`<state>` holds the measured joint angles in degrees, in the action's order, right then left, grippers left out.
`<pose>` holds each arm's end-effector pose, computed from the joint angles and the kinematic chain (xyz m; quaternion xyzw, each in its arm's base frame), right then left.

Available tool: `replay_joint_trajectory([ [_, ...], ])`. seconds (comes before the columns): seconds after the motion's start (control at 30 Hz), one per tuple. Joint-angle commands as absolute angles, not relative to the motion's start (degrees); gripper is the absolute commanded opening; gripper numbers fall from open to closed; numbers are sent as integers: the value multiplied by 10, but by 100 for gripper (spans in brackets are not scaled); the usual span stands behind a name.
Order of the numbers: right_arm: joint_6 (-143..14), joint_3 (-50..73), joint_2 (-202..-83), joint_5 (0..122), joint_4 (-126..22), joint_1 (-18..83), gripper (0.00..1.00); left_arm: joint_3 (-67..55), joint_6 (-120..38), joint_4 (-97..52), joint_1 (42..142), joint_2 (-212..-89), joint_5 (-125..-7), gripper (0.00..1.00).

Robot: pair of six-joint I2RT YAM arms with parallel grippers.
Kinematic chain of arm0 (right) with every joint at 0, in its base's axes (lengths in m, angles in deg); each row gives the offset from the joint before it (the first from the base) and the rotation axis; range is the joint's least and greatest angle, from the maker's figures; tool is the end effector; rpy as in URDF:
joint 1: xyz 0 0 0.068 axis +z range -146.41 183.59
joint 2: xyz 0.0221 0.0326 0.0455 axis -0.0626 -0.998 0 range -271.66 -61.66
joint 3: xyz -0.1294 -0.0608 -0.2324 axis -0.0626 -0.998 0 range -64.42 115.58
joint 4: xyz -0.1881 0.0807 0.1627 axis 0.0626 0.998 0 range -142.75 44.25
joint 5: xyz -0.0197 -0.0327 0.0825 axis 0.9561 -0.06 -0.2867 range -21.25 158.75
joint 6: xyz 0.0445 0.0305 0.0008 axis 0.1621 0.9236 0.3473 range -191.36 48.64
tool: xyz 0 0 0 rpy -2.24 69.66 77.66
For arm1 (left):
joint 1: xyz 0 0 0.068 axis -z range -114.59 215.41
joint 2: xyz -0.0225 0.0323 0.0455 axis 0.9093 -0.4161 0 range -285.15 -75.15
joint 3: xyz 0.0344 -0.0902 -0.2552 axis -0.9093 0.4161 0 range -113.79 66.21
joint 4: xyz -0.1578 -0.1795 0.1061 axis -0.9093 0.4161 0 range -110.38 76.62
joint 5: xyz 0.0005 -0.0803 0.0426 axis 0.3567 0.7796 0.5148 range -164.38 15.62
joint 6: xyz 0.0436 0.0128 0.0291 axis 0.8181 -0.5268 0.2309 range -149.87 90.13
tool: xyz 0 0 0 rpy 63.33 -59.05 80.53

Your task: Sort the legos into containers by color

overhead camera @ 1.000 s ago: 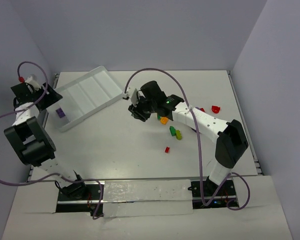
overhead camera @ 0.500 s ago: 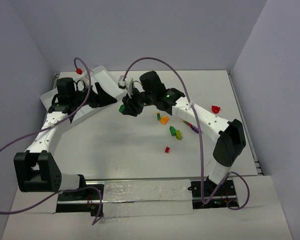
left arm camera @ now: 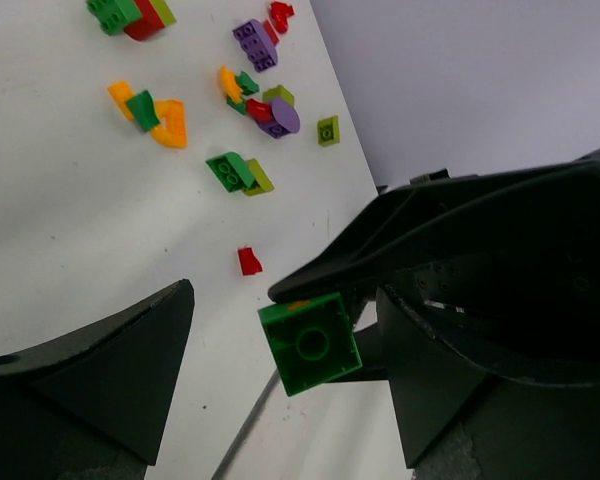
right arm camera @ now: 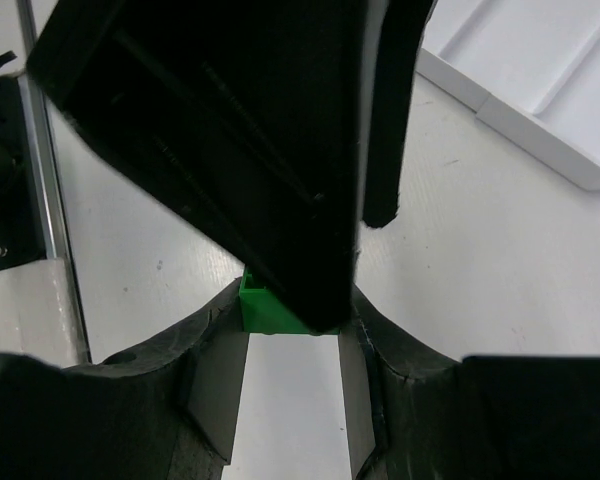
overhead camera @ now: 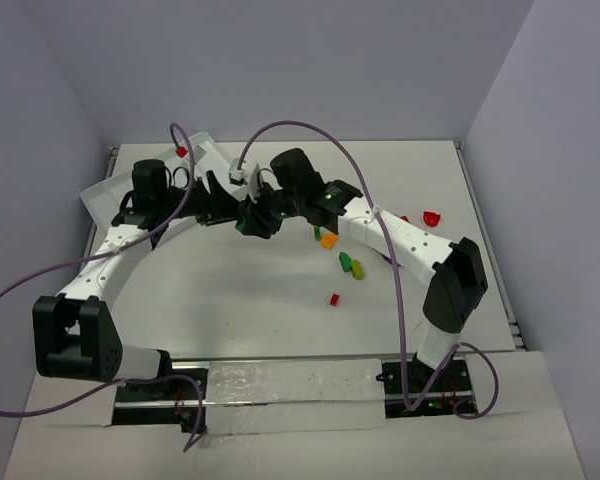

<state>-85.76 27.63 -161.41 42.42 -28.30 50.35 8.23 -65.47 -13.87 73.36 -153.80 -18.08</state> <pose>0.2661 0.3061 0.3440 -0.5284 0.6777 0.3227 0.3968 0.2950 -0.0711 0.2992 0.0590 0.7894 -0.5444 0.2774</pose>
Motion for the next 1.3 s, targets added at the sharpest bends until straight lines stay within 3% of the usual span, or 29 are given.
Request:
replay_joint_trajectory([
  [0.0, -853, 302, -1615, 448, -304, 511, 0, 96, -677, -170, 747, -1522, -138, 82],
  [0.2, -852, 301, -1615, 465, -310, 510, 0, 109, -671, -163, 747, -1518, -116, 78],
  [0.3, -853, 299, -1614, 469, -310, 511, 0, 108, -664, -153, 747, -1517, -116, 71],
  [0.57, -853, 297, -1614, 500, -313, 511, 7, 104, -618, -107, 747, -1530, -126, 35],
  [0.77, -853, 293, -1612, 503, -313, 511, 57, 83, -585, -72, 739, -1542, -146, 1],
  [0.83, -853, 290, -1611, 504, -312, 511, 74, 73, -572, -57, 725, -1547, -158, 0],
  [0.87, -854, 289, -1610, 505, -311, 511, 91, 65, -564, -54, 710, -1552, -163, 0],
  [0.9, -855, 288, -1610, 505, -311, 511, 98, 64, -562, -52, 699, -1556, -168, 0],
  [1.03, -856, 276, -1601, 507, -308, 508, 100, 8, -506, -21, 608, -1589, -226, 0],
  [1.27, -857, 245, -1589, 503, -300, 483, 100, -85, -363, -12, 530, -1680, -471, 0],
])
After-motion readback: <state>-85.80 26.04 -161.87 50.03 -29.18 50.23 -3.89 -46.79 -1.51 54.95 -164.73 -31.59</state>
